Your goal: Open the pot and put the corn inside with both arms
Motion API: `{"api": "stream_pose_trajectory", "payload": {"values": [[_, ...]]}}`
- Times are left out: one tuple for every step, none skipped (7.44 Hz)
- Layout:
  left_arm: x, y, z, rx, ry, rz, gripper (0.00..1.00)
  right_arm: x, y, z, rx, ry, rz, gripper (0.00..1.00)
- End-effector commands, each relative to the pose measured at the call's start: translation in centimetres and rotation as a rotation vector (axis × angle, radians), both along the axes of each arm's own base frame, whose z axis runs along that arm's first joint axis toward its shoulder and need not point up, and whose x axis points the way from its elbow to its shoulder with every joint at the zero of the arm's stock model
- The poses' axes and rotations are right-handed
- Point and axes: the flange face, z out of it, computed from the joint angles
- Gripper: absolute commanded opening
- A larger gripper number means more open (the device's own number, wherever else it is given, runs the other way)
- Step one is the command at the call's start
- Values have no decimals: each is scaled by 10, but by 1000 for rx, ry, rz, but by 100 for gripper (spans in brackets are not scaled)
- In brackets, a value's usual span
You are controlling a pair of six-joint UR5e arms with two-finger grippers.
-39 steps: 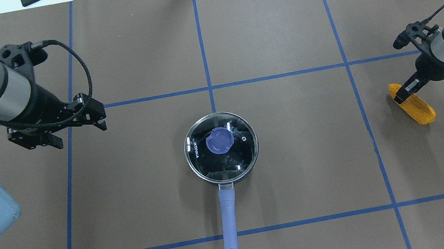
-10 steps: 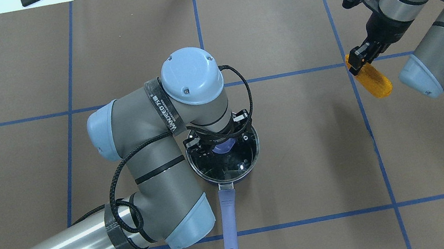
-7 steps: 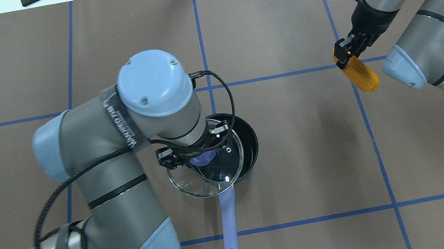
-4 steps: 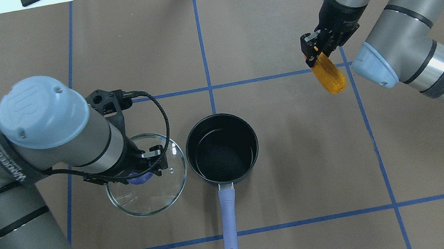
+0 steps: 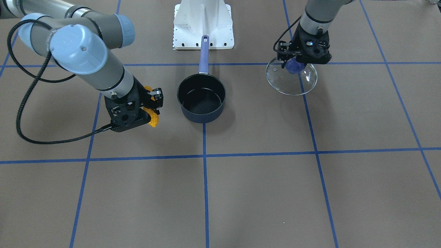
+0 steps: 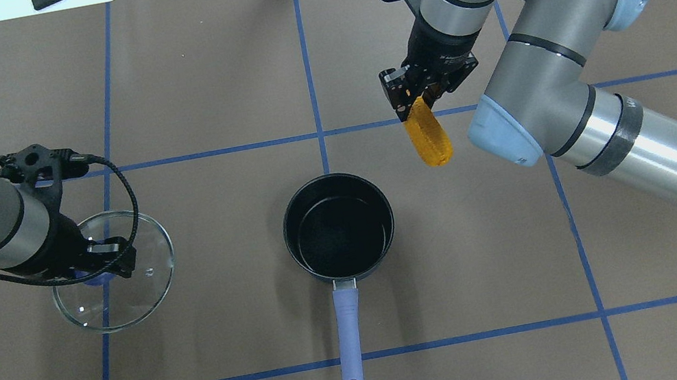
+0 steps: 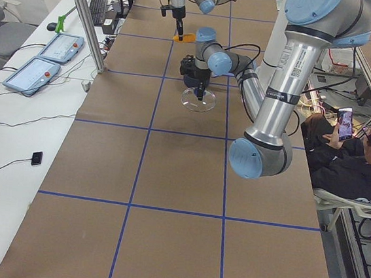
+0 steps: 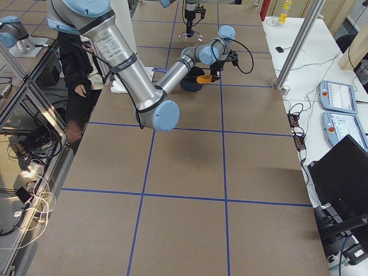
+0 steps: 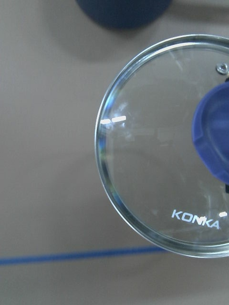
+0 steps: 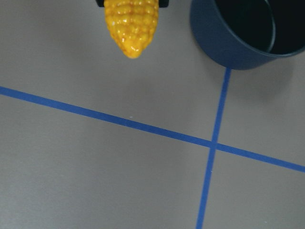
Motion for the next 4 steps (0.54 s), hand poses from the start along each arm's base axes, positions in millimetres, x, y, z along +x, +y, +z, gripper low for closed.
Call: {"api": "stream_pose_trajectory", "payload": {"values": [[-40,-12,62,42,-4,44,0,-28,17,-31,-16,-9,17,0],[-54,-20,83,47,-16,80,0,-48,30,-44,-19,9,55,0],[-65,-35,102,66,-38,95,0,-66,41,-56,-19,14,66,0],[-76,-48,125,90,-49,108,0,-81,54,-62,-49,18,81,0]]}}
